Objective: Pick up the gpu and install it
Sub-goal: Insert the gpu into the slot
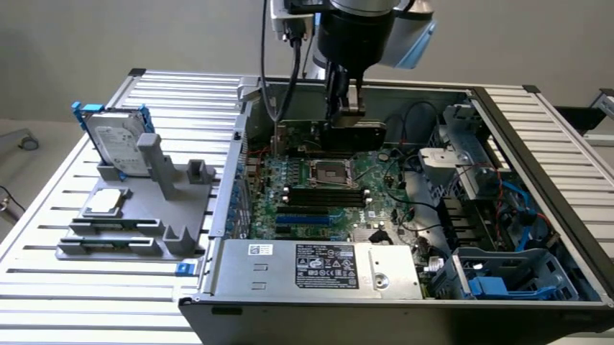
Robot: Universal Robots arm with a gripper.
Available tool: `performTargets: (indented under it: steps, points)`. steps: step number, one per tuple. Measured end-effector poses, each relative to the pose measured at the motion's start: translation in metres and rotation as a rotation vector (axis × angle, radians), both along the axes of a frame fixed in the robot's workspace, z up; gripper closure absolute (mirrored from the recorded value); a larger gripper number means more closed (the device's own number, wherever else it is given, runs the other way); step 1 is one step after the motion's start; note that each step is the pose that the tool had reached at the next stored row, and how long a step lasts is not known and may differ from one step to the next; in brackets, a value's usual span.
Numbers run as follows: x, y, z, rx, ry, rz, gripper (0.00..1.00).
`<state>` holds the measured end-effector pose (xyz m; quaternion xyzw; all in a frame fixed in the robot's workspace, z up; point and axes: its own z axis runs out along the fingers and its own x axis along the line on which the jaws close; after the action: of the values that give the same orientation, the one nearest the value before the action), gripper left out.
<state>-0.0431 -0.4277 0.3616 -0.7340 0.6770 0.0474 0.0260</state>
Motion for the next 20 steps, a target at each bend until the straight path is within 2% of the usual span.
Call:
performTargets:
  steps: [10,14,20]
  points:
    - [-0.003,-0.0018,-0.0145,-0.0131,-0.0003,-0.032,0.73]
    - [-0.003,-0.0061,-0.0168,-0.0216,0.0011,-0.035,0.73]
    - [-0.003,-0.015,-0.0196,-0.0361,0.0064,-0.036,0.73]
